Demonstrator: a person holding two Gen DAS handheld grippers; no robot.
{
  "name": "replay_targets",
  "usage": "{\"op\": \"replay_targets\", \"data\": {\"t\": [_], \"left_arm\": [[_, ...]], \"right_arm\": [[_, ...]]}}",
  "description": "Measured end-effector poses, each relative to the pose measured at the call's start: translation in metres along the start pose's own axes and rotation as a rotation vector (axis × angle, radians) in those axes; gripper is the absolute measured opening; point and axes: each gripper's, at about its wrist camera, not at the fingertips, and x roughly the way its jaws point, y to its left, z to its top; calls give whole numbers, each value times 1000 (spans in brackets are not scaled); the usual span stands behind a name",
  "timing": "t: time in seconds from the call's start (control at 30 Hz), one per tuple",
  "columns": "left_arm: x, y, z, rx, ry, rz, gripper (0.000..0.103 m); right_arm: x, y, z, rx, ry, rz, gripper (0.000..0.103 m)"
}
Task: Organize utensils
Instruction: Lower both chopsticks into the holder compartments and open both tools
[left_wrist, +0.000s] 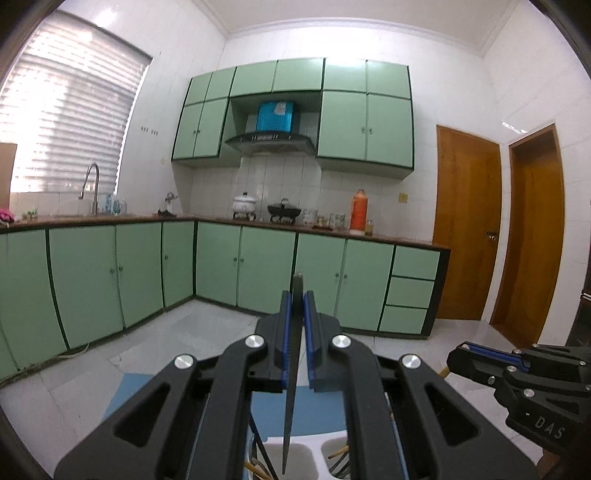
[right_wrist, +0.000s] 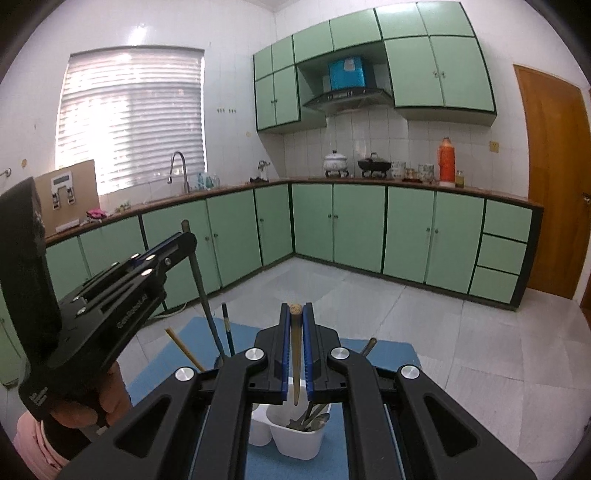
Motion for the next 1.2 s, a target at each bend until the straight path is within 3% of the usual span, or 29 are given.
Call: {"op": "replay_targets", "data": {"t": [0.4, 0.83, 1.13, 1.2], "left_arm": [[27, 22, -36, 6, 87, 6, 6], [36, 35, -65, 1, 166, 19, 6], [27, 34, -65, 7, 163, 25, 7], [23, 34, -63, 5, 158, 24, 12]], "right_arm": [[41, 8, -26, -27, 89, 0, 7], [52, 12, -38, -24, 104, -13, 7], [48, 13, -40, -30, 103, -18, 7], [46, 13, -39, -26, 96, -20, 8]]}}
